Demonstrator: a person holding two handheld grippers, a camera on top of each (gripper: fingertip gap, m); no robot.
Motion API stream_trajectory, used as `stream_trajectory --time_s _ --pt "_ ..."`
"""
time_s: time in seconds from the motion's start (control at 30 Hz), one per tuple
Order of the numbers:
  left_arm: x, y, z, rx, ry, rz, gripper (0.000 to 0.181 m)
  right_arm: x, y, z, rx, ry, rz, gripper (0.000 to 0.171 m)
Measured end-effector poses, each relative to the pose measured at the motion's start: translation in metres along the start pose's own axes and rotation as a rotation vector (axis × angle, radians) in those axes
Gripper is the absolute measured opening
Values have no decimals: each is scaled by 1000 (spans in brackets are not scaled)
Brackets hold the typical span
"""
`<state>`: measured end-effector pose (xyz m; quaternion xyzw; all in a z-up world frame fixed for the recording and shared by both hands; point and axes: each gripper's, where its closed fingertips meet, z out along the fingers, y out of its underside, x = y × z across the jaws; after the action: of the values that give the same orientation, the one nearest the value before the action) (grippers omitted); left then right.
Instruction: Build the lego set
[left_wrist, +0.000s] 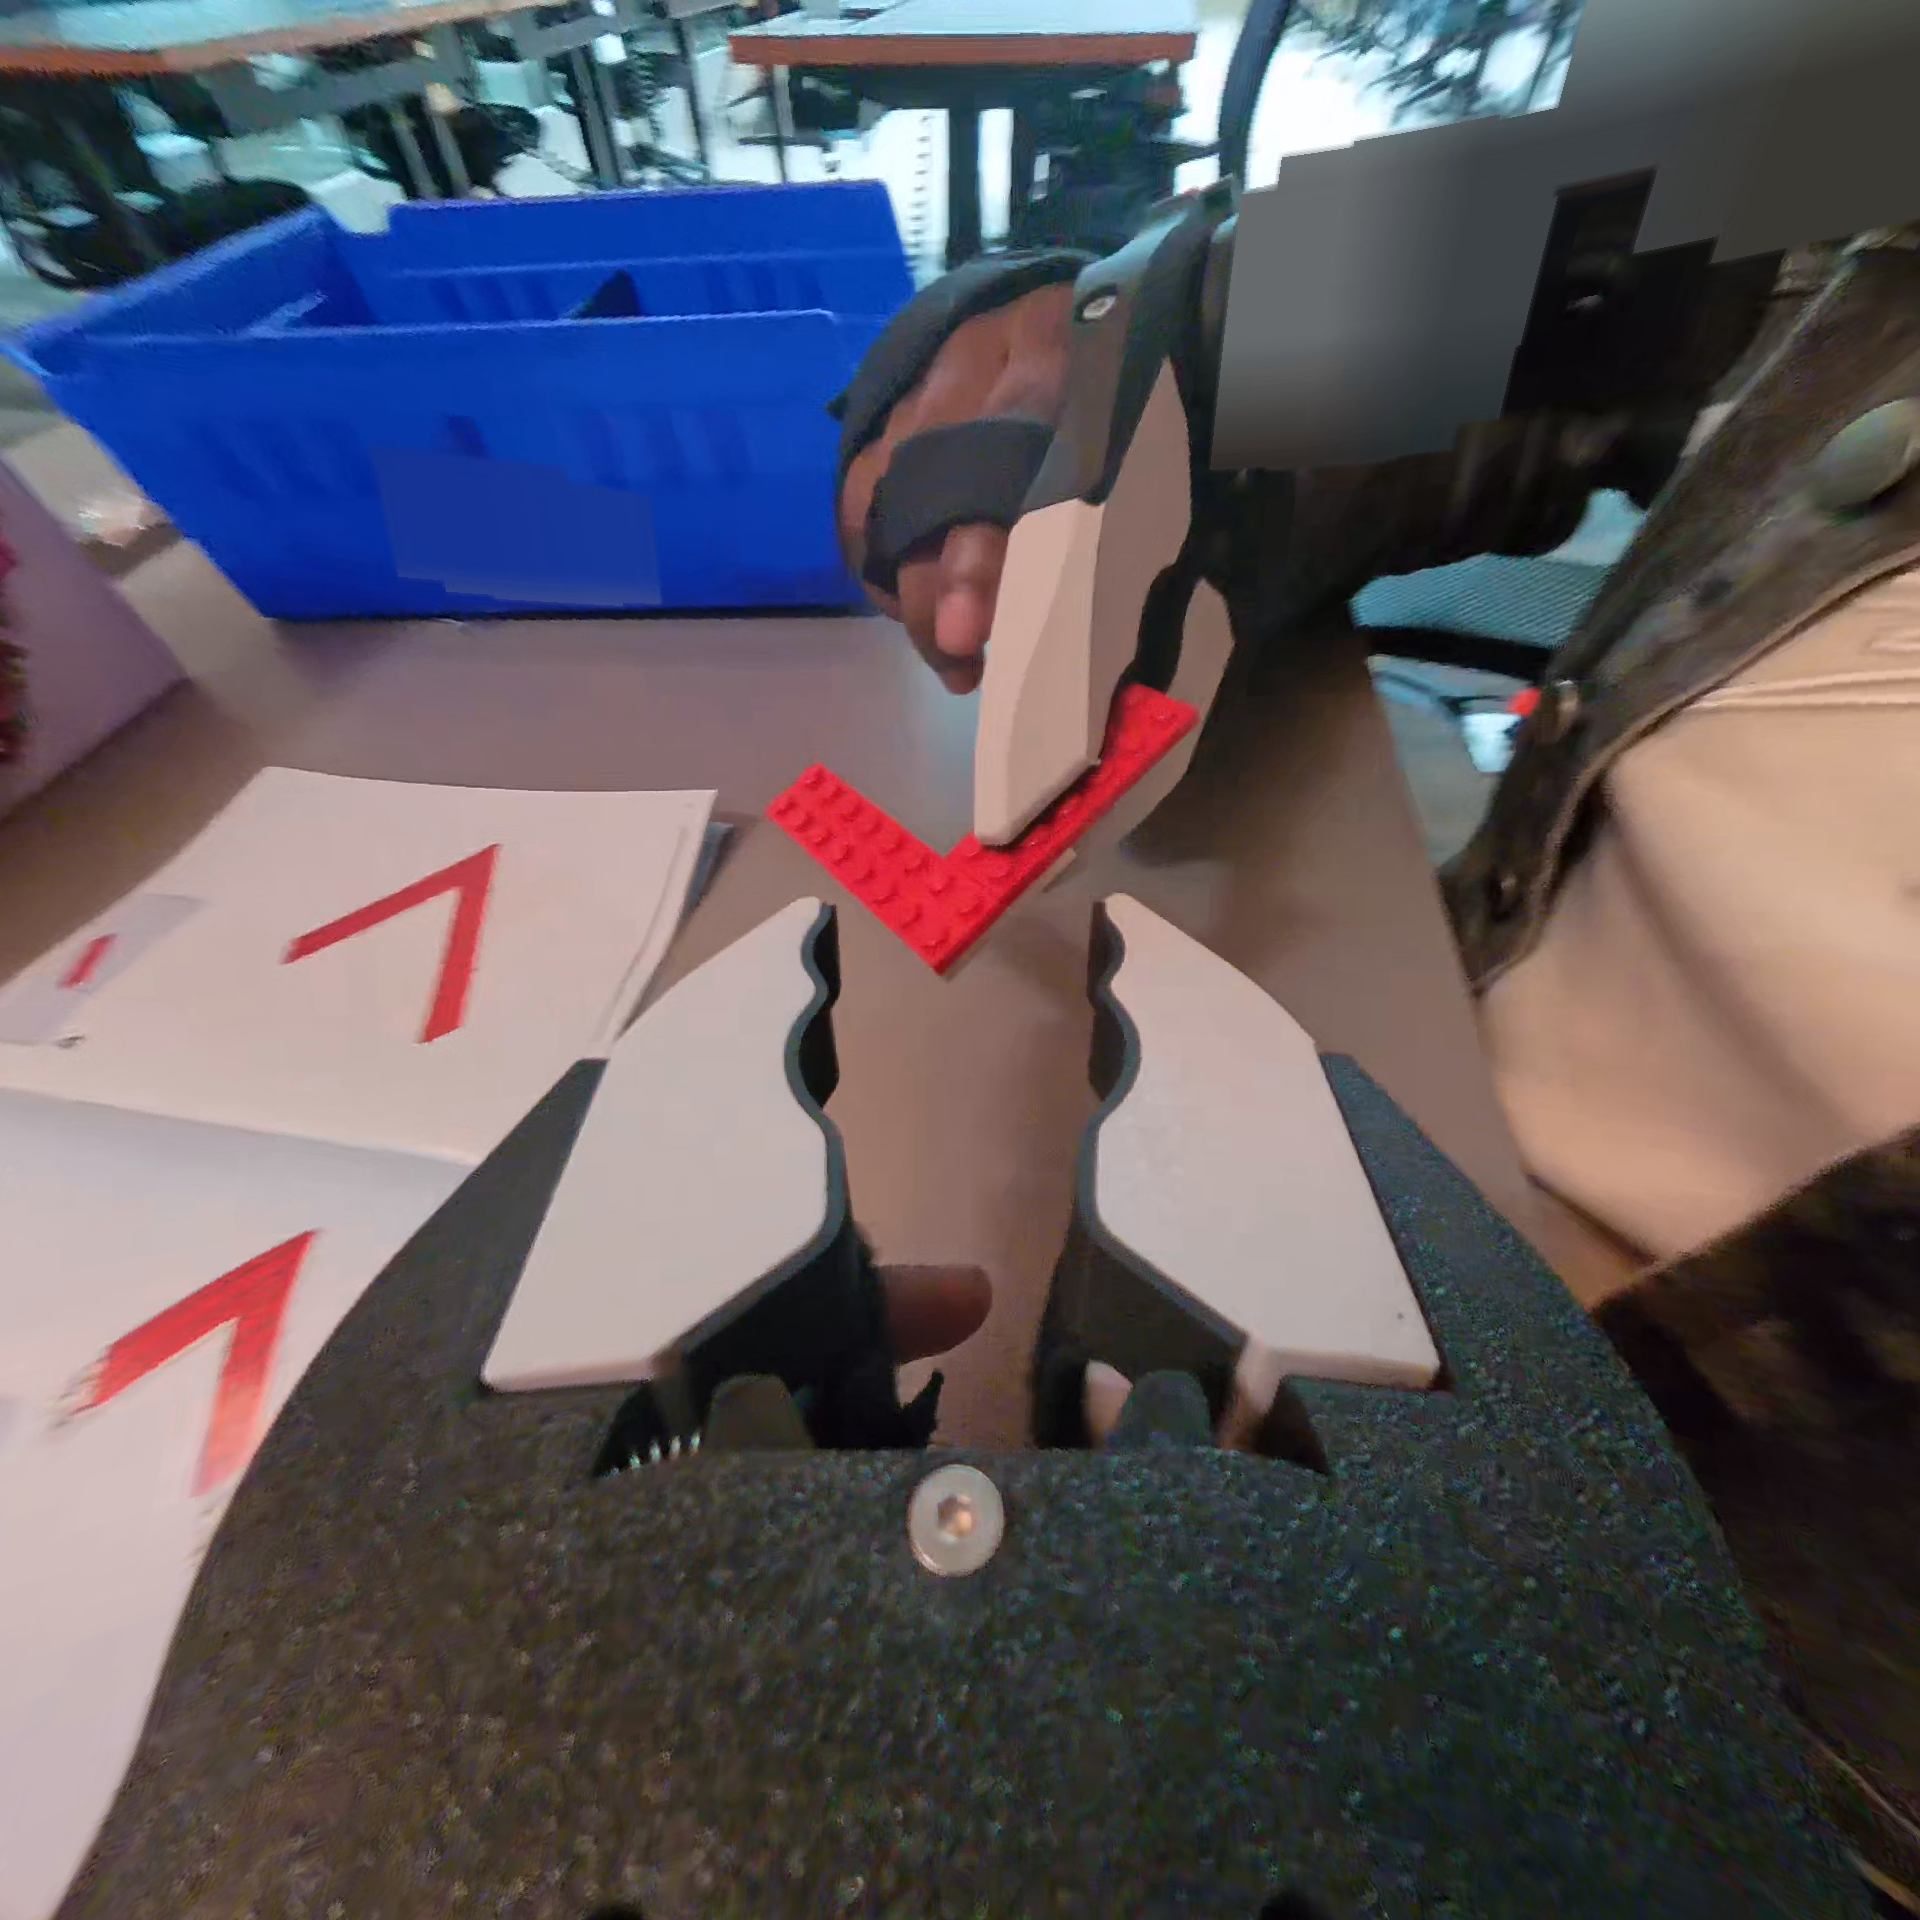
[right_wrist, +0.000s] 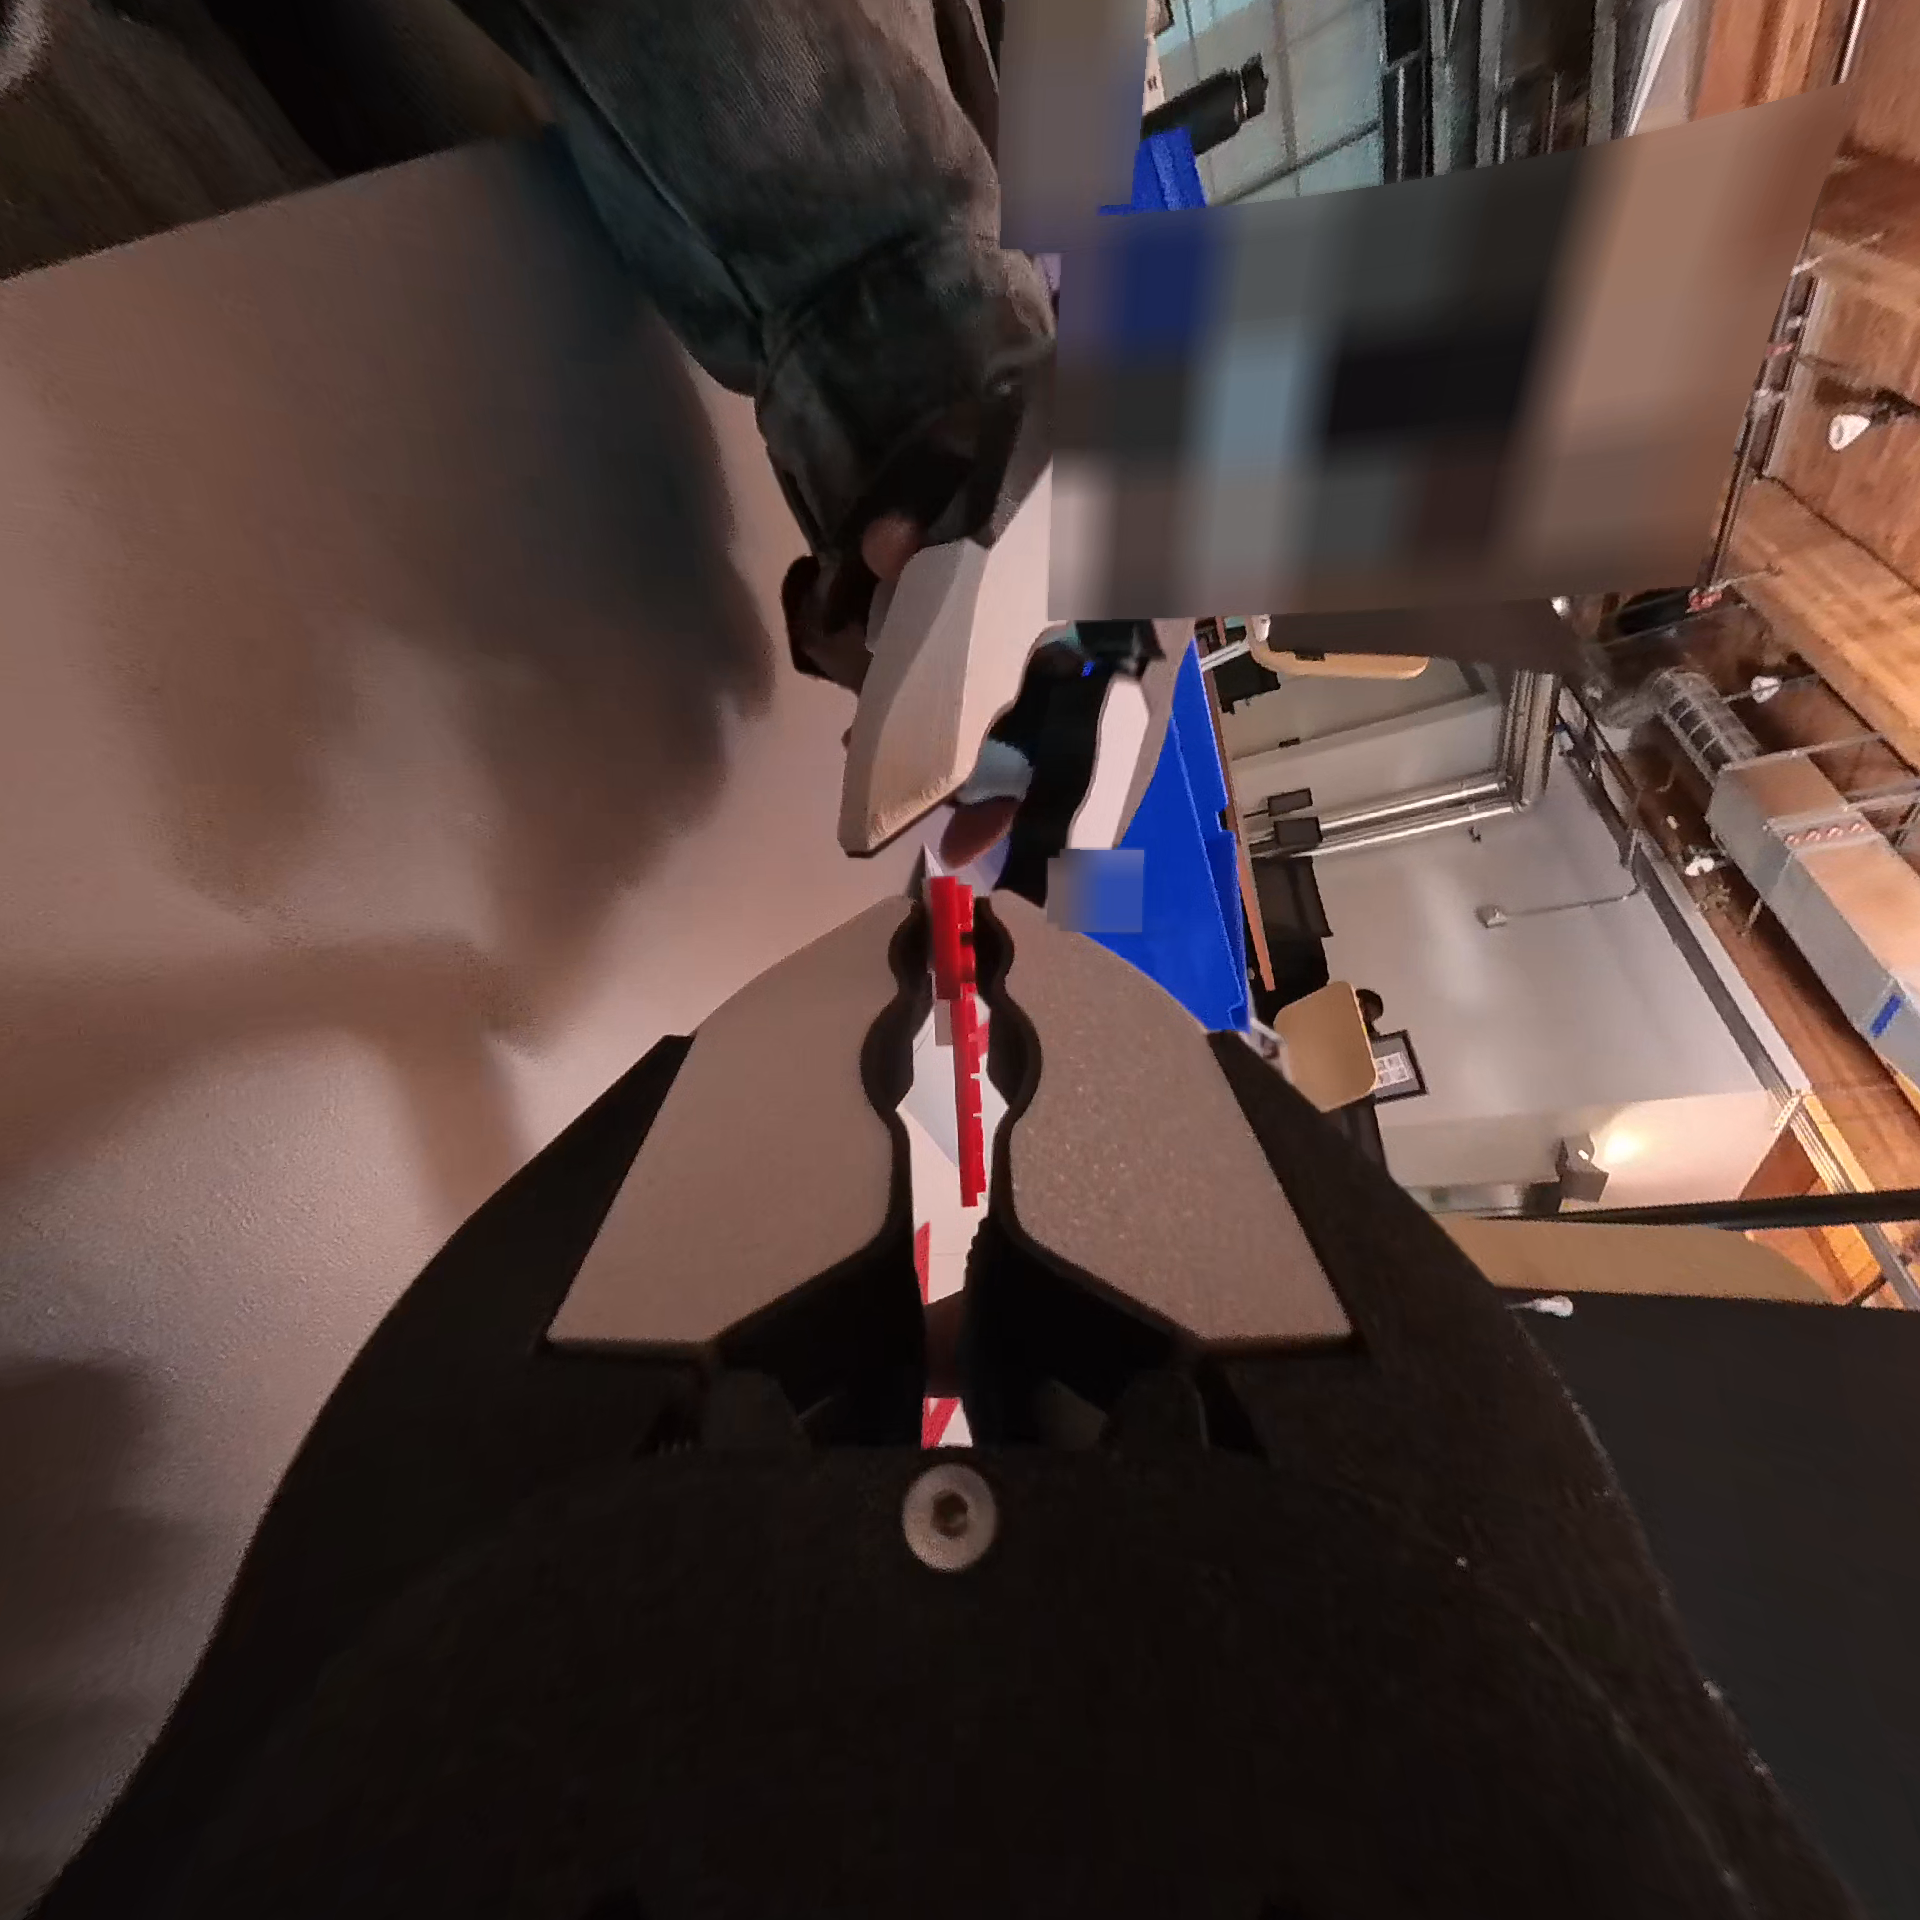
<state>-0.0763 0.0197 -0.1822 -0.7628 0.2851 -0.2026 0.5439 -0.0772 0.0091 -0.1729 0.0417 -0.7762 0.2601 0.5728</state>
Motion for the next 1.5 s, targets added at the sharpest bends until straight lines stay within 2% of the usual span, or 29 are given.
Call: stream_trajectory --time_s 0.1,0.23,0.3,0.47,0.53,0.7,0.77,0.87,0.9,0.97,1.03,1.1,1.23,1.3,1.37,1.5 --pt "7 2 1 6 136 -172 40 5 -3 -1 -12 50 -106 8" --pt "-10 -24 -14 226 227 -525 18 16 -3 -3 -67 135 -422 8" --pt "-9 -36 -19 280 301 -617 17 19 -5 -3 -72 155 -525 8" --pt "-16 -38 -14 260 262 -673 10 25 -5 -5 -75 173 -641 8" --pt "-17 -34 -12 235 261 -698 19 25 -7 -6 -77 167 -676 8" --pt "-5 -40 -8 221 354 -732 21 26 -9 -8 -74 168 -713 8" --pt "-1 -42 -4 225 393 -749 14 26 -10 -8 -70 167 -727 8" --pt "-8 -44 -4 283 366 -767 9 29 0 -8 -114 170 -717 12" --pt "-11 -47 -6 316 357 -775 7 31 3 -10 -116 184 -671 16" --pt "-23 -49 -12 375 295 -773 7 40 12 -17 -131 214 -470 38" --pt "-35 -47 -22 416 231 -777 7 42 27 -25 -142 181 -221 43" --pt "-43 -48 -31 462 180 -763 7 40 37 -31 -123 107 141 40" --pt "-39 -48 -33 458 147 -693 7 51 17 -32 106 -78 1019 40" --pt "-33 -46 -27 420 140 -664 7 54 13 -26 169 -151 1321 43" --pt "-26 -44 -21 388 144 -644 7 43 16 -17 149 -212 1473 42" --pt "-24 -42 -17 385 134 -649 7 21 16 -5 172 -283 1621 35"
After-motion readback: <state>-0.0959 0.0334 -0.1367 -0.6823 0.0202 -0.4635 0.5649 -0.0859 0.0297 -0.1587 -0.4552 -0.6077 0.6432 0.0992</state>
